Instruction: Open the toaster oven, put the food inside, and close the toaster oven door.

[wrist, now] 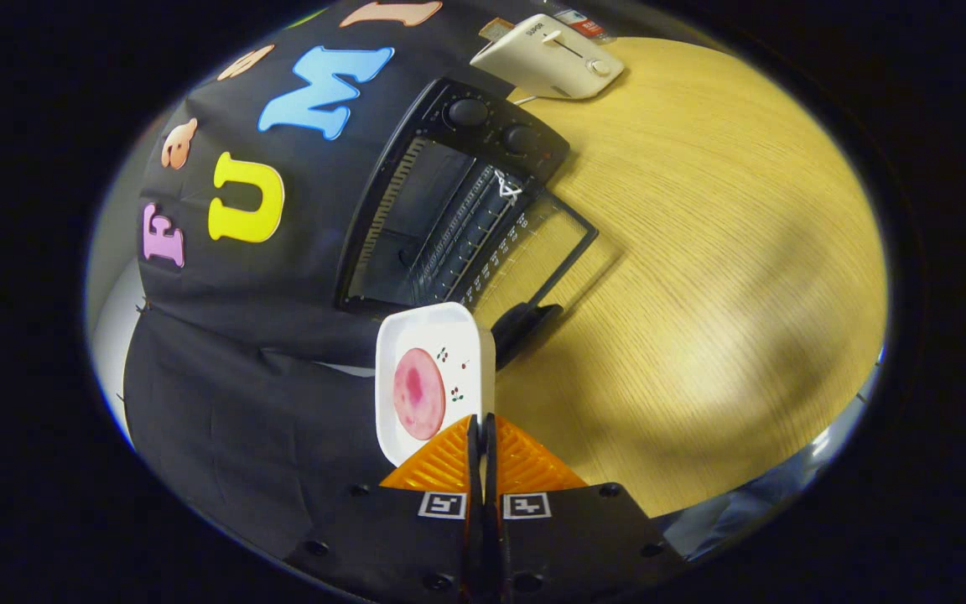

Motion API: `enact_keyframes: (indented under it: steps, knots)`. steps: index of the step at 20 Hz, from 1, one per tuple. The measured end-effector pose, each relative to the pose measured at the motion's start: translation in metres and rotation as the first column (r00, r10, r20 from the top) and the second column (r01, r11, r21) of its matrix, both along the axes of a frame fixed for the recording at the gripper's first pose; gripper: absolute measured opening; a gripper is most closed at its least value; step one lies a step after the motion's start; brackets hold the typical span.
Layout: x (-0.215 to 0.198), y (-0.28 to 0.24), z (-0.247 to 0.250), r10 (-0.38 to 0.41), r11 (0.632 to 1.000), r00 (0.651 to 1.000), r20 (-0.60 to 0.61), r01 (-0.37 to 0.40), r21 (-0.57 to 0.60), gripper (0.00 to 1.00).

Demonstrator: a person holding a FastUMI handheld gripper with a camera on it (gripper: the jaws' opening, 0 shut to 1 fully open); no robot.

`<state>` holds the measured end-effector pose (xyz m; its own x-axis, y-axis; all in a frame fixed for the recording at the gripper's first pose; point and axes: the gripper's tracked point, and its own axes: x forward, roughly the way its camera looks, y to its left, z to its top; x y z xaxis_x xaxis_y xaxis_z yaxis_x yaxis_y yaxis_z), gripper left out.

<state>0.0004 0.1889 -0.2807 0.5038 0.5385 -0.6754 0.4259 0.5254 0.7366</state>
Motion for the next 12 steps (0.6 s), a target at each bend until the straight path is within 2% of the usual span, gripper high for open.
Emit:
enact_keyframes:
  steps: [7, 12]
  knots:
    - [0.064, 0.019, -0.025, -0.13, 0.991, 0.991, -0.016, 0.13, -0.016, 0.02]
    - [0.104, 0.021, -0.044, -0.261, 0.965, 0.965, -0.029, 0.26, -0.022, 0.02]
